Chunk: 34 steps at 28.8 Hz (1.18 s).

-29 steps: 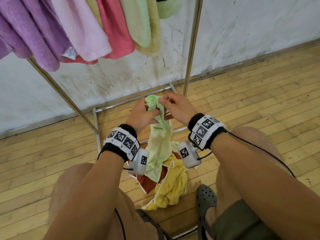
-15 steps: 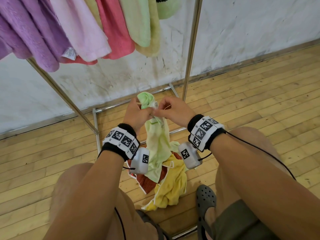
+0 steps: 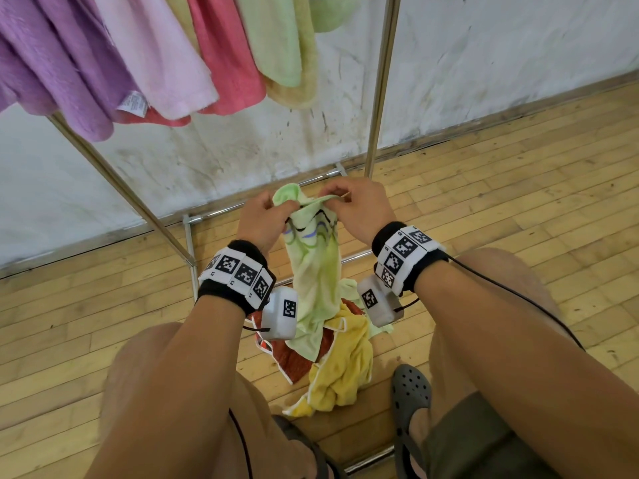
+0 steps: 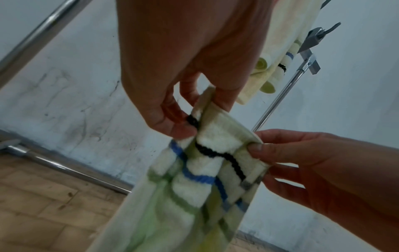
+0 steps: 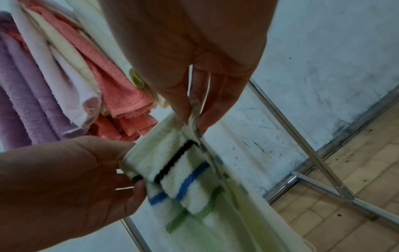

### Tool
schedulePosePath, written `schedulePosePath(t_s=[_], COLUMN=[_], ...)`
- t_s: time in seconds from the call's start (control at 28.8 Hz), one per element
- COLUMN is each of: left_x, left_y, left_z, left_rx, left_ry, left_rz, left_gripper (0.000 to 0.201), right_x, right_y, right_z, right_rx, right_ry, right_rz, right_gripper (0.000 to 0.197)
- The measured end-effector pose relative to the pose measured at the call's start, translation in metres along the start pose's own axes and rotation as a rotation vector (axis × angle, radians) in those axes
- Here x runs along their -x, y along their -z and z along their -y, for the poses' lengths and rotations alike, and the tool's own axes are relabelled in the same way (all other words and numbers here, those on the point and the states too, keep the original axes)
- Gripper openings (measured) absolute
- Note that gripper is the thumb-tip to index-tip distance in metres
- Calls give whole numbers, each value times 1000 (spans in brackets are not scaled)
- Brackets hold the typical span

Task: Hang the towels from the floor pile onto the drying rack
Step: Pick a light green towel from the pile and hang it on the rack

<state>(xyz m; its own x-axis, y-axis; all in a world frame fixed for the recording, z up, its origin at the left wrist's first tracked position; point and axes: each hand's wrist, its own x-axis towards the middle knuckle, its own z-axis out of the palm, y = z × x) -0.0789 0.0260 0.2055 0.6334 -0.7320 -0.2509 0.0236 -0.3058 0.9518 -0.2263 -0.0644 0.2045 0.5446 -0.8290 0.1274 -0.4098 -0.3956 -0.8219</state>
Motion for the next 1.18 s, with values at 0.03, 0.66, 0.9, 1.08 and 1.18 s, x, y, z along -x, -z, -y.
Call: schedulePosePath(t_s=[0.03, 0.66, 0.9, 1.08, 1.18], left_x=[-1, 8, 9, 10, 8], left_y=[1, -3, -2, -5, -8], left_z=[0, -5, -10, -29, -52], left_rx=[-2, -204, -291, -347, -421], left_ry=[3, -137, -303, -418, -457], left_rz=[-6, 260, 94, 40, 6], left_gripper=[14, 39, 7, 6, 11], right_x=[-1, -2, -5, -7, -13], right_y=[1, -1, 1, 0, 12], right_z=[0, 3, 10, 29, 48], right_rx=[-17, -175, -138, -147, -130], right_ry=[-15, -43, -42, -26, -21], right_rz=[-13, -32, -83, -103, -130], right_gripper=[14, 10, 8, 10, 7])
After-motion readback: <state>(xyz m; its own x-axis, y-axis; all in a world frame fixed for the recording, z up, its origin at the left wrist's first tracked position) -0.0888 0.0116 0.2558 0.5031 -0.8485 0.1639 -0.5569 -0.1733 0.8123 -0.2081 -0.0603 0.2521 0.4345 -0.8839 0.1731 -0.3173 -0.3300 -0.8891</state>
